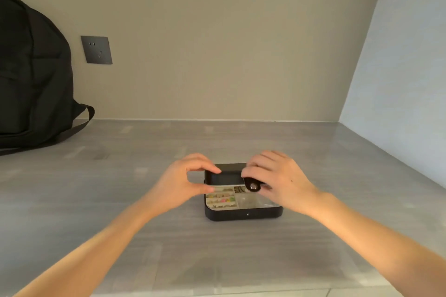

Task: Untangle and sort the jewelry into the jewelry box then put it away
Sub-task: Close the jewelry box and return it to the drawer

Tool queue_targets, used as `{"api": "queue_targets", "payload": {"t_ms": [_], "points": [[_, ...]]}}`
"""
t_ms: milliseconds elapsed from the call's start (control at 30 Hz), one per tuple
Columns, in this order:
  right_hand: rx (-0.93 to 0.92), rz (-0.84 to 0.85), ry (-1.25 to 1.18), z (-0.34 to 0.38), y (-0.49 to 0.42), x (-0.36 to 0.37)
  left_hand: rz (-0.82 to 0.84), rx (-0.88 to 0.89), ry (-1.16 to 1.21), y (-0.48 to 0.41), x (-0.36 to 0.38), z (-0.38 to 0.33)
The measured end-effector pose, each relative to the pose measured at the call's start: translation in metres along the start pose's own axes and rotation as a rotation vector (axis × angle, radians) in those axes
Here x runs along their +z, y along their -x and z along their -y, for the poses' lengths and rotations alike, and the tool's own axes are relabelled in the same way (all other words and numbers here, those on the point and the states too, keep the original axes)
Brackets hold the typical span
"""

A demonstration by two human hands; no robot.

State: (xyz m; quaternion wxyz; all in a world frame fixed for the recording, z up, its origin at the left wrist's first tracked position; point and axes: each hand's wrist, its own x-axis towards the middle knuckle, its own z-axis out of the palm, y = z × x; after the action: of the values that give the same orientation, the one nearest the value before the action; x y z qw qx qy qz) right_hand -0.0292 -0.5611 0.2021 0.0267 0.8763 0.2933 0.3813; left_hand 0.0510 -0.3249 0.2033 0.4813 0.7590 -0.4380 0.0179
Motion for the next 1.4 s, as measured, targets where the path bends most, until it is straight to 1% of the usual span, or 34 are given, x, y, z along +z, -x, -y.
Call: {"api": "queue_targets", "payload": {"t_ms": [133,267,367,467,600,667,800,900,967,1000,1033,1100,1133,1167,1267,1400], "points": [[0.021,-0.012,0.013,0.018,0.019,0.010,-0.034,0.041,-0.106,0.020,0.016,0.007],[0.143,-0.019,-0.116,0.030,0.027,0.011,-0.070,0.082,-0.143,0.030,0.024,0.018],[0.186,-0.012,-0.178,0.036,0.034,0.010,-0.084,0.102,-0.158,0.036,0.027,0.021],[0.189,0.027,-0.186,0.039,0.042,0.008,-0.098,0.132,-0.178,0.041,0.030,0.021],[0.099,0.170,-0.112,0.040,0.054,-0.002,-0.142,0.172,-0.193,0.046,0.037,0.022],[0.087,0.196,-0.091,0.041,0.055,-0.002,-0.191,0.188,-0.216,0.047,0.042,0.022],[0.157,0.143,-0.169,0.041,0.037,0.003,-0.275,0.190,-0.207,0.045,0.050,0.020],[0.224,0.181,-0.190,0.043,0.023,0.001,-0.284,0.200,-0.205,0.045,0.050,0.020],[0.285,0.221,-0.176,0.043,0.019,-0.001,-0.283,0.208,-0.197,0.045,0.050,0.021],[0.342,0.273,-0.182,0.043,0.017,-0.002,-0.285,0.211,-0.196,0.045,0.050,0.021],[0.407,0.347,-0.189,0.042,0.015,-0.004,-0.287,0.214,-0.199,0.044,0.050,0.021],[0.501,0.553,-0.160,0.039,0.009,-0.006,-0.284,0.207,-0.206,0.044,0.050,0.021],[0.504,0.641,-0.129,0.038,0.006,-0.007,-0.282,0.201,-0.211,0.045,0.050,0.021],[0.495,0.693,-0.109,0.038,0.004,-0.007,-0.282,0.196,-0.217,0.045,0.050,0.021],[0.456,0.705,-0.073,0.041,0.005,-0.006,-0.287,0.197,-0.225,0.044,0.051,0.021],[0.419,0.667,-0.012,0.045,0.012,-0.003,-0.286,0.208,-0.238,0.044,0.050,0.021]]}}
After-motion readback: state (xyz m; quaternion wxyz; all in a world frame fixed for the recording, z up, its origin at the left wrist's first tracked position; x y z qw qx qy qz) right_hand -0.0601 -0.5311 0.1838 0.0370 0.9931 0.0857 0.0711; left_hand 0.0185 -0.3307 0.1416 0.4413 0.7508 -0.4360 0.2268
